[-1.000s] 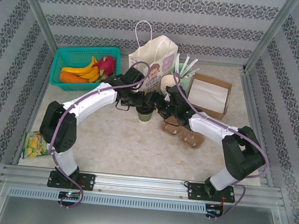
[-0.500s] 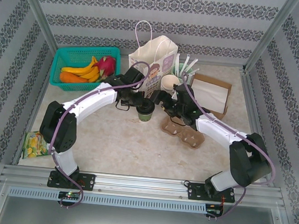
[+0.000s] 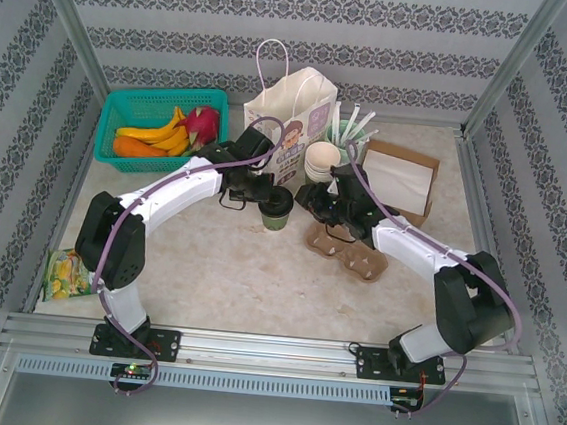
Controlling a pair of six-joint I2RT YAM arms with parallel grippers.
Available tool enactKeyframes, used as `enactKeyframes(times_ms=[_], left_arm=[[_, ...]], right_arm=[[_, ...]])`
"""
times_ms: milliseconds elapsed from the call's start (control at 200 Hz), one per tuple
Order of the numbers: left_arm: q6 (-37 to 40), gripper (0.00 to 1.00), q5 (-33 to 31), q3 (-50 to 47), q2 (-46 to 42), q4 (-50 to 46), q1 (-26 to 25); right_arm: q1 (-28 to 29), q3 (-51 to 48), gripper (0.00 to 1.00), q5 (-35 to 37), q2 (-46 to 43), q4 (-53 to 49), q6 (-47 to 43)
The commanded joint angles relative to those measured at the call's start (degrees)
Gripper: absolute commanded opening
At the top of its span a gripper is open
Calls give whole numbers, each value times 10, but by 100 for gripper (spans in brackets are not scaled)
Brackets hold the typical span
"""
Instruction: Pack the takeout coffee
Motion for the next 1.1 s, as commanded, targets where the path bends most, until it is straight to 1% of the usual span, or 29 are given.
enactKeyframes(times_ms=[0,160,370,465,590,984,1099], left_arm=[[-4,0,8,-18,34,-39,-7],[-3,0,8,-17,36,-40,-7],[-1,0,10,-14,39,-41,-7],[-1,0,12,-11,42,-41,-7],[-1,0,14,-11,43,-42,-7],[-1,0,20,-13,46,-42,-8],[3,0,22,-23,49,-43,-8]], right_arm=[[-3,23,31,-19,15,-13,-4],[0,34,28,-44,31,-1,-4],[9,45,25,-43,45,-7,-4],[9,48,22,-37,49,-21,-2],[9,58,17,-24,55,-64,-5],[20,73,17,12,66,-142,-20],[27,74,17,35,70,-174,-35]])
